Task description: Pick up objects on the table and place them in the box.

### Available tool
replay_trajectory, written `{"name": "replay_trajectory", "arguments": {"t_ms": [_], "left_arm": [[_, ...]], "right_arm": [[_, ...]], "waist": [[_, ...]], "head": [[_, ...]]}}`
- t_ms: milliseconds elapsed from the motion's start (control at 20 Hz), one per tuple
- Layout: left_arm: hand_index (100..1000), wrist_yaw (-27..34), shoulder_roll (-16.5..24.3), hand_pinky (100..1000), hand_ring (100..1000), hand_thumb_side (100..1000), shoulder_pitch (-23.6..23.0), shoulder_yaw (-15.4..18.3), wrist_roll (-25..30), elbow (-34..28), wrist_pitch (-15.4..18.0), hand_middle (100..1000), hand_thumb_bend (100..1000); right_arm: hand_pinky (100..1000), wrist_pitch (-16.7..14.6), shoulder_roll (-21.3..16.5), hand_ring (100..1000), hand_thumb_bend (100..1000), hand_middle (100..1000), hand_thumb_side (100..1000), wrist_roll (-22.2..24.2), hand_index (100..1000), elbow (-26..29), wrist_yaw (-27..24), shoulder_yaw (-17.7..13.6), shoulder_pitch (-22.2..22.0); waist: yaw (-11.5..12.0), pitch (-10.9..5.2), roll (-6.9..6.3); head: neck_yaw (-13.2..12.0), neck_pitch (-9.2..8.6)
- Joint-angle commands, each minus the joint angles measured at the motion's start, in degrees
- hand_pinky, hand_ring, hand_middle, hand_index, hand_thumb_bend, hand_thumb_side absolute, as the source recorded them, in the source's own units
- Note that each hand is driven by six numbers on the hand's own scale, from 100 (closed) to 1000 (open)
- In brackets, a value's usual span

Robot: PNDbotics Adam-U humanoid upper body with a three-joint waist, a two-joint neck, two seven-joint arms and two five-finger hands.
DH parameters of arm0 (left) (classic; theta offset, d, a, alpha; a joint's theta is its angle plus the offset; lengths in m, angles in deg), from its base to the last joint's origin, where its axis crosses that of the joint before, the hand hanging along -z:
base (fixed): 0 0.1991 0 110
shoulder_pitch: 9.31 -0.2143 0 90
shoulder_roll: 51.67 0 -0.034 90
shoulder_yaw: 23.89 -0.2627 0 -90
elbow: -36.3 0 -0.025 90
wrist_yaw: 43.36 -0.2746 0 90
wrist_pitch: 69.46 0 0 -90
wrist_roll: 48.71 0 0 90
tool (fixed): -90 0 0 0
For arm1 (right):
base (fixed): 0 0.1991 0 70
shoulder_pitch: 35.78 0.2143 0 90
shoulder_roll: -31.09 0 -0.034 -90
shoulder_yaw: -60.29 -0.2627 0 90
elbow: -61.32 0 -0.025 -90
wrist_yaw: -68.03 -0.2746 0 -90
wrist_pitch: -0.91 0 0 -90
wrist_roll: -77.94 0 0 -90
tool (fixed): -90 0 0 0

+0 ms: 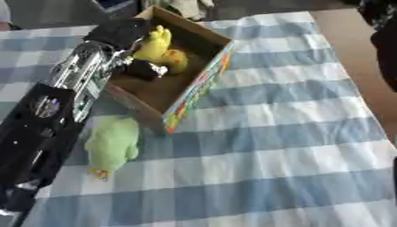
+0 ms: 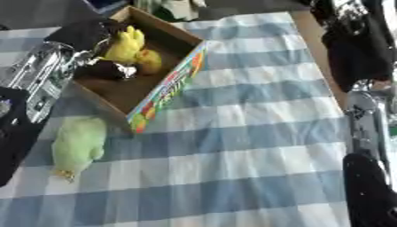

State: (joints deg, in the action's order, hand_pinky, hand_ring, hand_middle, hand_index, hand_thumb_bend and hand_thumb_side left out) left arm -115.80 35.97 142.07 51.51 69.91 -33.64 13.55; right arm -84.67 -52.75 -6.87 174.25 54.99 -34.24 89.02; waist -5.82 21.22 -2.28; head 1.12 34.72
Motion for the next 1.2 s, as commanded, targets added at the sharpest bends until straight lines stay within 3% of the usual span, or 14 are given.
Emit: {"name": "replay_trajectory", "arguments": {"t_ms": [50,200,350,550,800,1050,1200], "left_arm": [[1000,1.8,1.3,794,955,920,0.6,0.9,-0.3,-2.7,-0.5,969,402],[1000,3.8,1.7,783,941,902,0.1,1.8,-2.1,-6.7,-1.5,955,322],[1000,6.6,2.8,770,924,848,-1.1,3.1,-5.1,-14.9,-2.6,925,216],[1000,10.7,5.7,752,909,770,-4.4,4.3,-6.8,-27.3,-3.5,904,226],[983,14.0,9.8,734,892,742,-9.7,6.0,-4.5,-38.1,-4.3,877,218],[975,17.1,13.7,730,891,769,-14.9,6.8,-0.6,-44.1,-4.2,871,201],[977,18.4,15.1,734,896,786,-16.5,6.7,1.3,-44.6,-2.5,878,250]], "right_arm": [[835,0.0,-0.6,803,100,490,490,-0.3,825,1.2,-0.3,-0.2,0.6],[835,-0.1,-0.6,803,100,490,491,-0.5,825,1.2,-0.3,-0.3,0.6],[835,-0.1,-0.7,803,100,491,491,-0.8,825,1.2,-0.3,-0.5,0.4],[835,-0.1,-0.5,803,100,492,491,-1.1,824,1.3,-0.3,-0.7,0.1],[834,0.0,-0.4,802,100,493,492,-1.6,824,1.6,-0.3,-0.9,-0.1],[834,0.0,-0.7,802,100,493,493,-2.1,823,1.6,-0.2,-1.1,-0.5],[835,0.0,-0.9,802,100,493,492,-2.2,824,1.6,-0.1,-1.2,-0.8]], "waist": [[0.1,-1.65,0.35],[0.3,-1.76,0.44],[0.7,-1.93,0.58],[1.4,-2.38,0.8],[2.0,-2.97,1.03],[2.4,-3.41,0.95],[2.5,-3.49,0.83]], "head": [[-0.1,0.29],[0.1,0.66],[0.5,1.15],[0.9,2.37],[1.2,4.41],[1.9,5.23],[2.4,5.18]]}}
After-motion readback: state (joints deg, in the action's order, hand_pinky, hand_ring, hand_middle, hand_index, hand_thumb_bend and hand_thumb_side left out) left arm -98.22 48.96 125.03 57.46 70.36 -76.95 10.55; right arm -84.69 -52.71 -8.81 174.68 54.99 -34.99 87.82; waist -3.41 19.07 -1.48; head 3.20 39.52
